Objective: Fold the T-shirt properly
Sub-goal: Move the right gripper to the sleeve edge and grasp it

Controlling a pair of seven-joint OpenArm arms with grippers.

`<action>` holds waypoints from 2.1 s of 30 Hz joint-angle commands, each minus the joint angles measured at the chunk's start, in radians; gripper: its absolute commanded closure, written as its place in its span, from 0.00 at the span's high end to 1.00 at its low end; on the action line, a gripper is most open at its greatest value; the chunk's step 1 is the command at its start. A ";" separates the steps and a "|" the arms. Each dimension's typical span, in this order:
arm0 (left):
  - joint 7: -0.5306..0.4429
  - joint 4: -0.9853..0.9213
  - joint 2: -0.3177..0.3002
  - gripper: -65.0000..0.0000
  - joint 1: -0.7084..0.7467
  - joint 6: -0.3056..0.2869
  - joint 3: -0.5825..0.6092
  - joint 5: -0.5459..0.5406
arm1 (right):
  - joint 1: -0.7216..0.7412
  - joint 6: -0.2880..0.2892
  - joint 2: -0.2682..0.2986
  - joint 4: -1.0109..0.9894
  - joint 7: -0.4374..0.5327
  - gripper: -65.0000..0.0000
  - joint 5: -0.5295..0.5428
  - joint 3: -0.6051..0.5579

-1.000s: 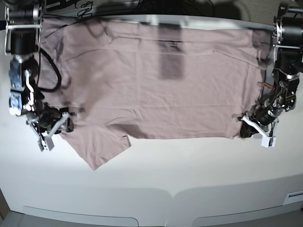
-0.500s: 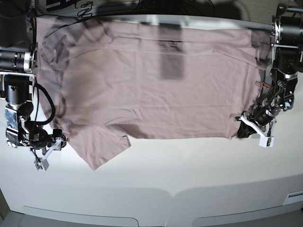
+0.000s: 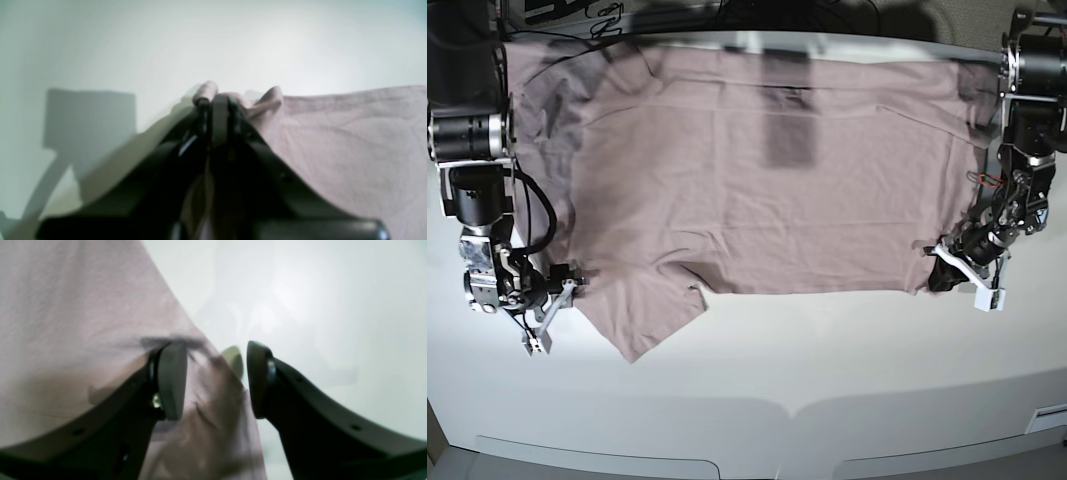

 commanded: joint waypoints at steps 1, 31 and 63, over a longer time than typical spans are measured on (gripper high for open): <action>0.064 -0.003 -0.004 0.00 0.005 0.006 0.003 0.035 | 0.013 0.014 -0.010 0.004 -0.045 0.39 -0.006 -0.010; 0.037 -0.003 -0.003 0.00 0.011 0.006 0.003 0.035 | 0.130 0.011 0.017 0.005 -0.021 0.52 0.066 -0.014; 0.042 -0.003 0.049 0.00 0.011 0.006 0.003 0.080 | 0.128 0.117 0.063 -0.188 -0.080 0.45 0.141 -0.014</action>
